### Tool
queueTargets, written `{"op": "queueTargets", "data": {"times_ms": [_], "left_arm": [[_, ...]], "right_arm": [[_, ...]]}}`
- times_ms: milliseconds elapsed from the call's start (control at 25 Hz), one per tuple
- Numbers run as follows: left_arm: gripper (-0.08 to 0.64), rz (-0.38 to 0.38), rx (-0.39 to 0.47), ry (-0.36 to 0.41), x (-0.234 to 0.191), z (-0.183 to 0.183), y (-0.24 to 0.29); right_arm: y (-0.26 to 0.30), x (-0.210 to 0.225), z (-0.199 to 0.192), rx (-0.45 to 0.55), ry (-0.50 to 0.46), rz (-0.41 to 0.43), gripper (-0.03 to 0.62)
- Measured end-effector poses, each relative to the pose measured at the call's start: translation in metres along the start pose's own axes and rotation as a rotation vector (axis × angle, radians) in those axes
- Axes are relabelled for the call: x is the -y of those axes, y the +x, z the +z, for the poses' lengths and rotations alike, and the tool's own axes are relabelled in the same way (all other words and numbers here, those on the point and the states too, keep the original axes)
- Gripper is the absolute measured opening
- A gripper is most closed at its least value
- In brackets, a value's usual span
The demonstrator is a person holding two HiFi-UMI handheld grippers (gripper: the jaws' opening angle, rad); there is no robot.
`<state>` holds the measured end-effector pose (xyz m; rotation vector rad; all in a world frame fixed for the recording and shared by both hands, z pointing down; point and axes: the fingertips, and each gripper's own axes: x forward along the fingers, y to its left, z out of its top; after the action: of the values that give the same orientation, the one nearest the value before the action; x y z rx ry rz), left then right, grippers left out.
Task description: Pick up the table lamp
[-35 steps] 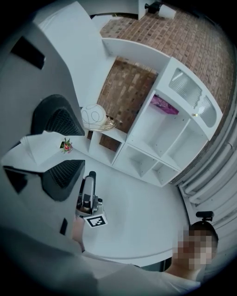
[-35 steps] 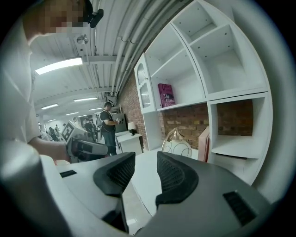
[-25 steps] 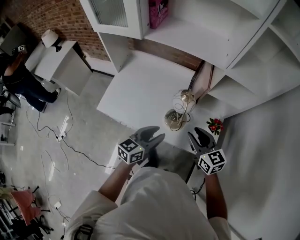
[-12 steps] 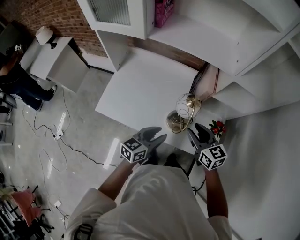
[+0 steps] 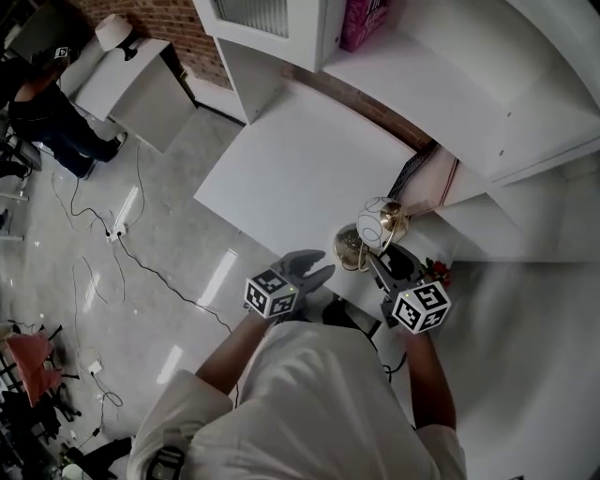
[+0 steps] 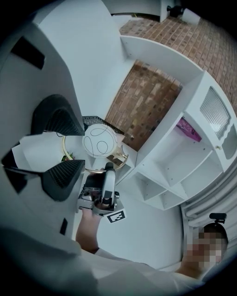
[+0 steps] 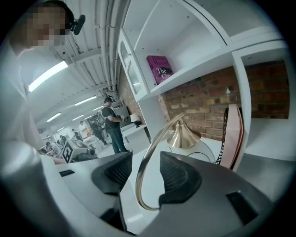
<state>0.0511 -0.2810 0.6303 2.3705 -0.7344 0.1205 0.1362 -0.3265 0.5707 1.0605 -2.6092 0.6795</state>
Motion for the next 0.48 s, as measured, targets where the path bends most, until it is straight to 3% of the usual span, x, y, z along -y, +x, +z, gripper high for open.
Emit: {"op": "queueTargets", "data": {"times_ms": [480], "left_arm": [[0.167, 0.088, 0.043, -0.111, -0.029, -0.037, 0.035]], "right_arm": [[0.034, -0.005, 0.004, -0.043, 0.159, 0.228, 0.195]]}}
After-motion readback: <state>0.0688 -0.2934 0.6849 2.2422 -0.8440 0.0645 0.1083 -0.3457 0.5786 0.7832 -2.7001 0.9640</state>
